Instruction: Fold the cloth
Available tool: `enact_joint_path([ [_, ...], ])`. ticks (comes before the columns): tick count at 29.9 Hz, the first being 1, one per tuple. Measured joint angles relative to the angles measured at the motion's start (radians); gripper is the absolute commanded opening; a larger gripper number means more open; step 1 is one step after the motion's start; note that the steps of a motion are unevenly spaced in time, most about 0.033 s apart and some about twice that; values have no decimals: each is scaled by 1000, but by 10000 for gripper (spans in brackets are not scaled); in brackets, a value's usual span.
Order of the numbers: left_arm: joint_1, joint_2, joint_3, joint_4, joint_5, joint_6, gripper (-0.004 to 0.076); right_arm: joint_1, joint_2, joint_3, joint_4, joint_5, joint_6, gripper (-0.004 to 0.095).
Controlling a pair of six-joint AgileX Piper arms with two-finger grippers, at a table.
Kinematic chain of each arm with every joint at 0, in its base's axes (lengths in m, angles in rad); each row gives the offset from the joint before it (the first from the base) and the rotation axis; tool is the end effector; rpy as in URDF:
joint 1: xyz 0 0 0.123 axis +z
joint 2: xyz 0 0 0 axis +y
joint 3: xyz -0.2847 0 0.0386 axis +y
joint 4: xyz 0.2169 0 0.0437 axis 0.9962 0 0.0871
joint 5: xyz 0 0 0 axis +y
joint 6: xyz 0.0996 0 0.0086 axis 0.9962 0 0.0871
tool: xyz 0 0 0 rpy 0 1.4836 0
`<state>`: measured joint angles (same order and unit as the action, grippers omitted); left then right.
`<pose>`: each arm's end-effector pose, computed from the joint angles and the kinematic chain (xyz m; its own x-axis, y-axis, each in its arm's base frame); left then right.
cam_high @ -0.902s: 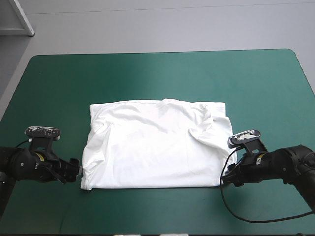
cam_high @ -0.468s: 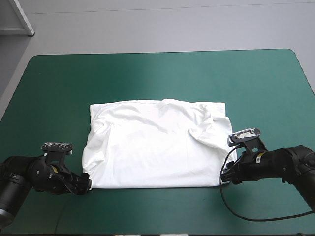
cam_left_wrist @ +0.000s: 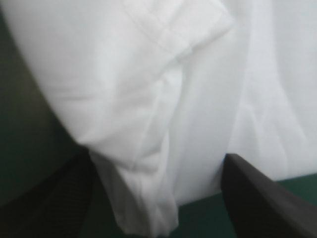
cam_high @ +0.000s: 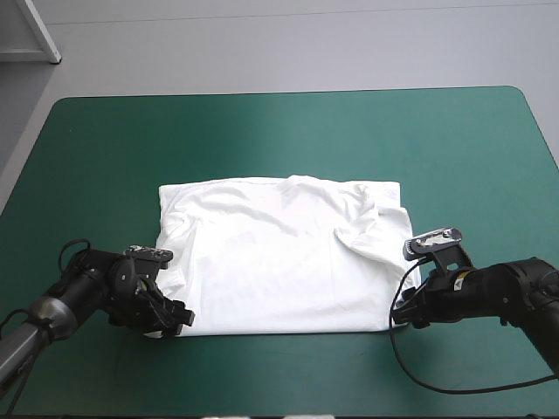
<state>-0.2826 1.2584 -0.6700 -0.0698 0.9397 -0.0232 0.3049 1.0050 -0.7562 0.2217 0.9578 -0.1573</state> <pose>0.1587 -0.0519 0.2228 -0.9685 0.2143 -0.1268 0.2236 0.9726 -0.0641 0.1327 0.0606 0.2849 -0.8425 -0.2944 -0.4511 -0.3960 0.9062 0.1482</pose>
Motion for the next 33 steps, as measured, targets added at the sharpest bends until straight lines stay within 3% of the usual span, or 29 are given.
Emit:
enact_joint_path([
  [3,-16,41,-4,8,-9,-7,331,0,0,0,1,15,0,580],
  [9,-42,48,-9,-6,-43,-8,22,0,6,0,12,14,3,581],
  [24,-50,51,-9,-31,-61,-8,19,18,329,0,98,-67,-46,565],
  [28,-50,51,-9,-33,-64,-8,19,87,373,-12,74,-84,-46,416],
  [33,-50,53,-9,-39,-76,-8,19,158,387,-14,53,-156,-33,0],
])
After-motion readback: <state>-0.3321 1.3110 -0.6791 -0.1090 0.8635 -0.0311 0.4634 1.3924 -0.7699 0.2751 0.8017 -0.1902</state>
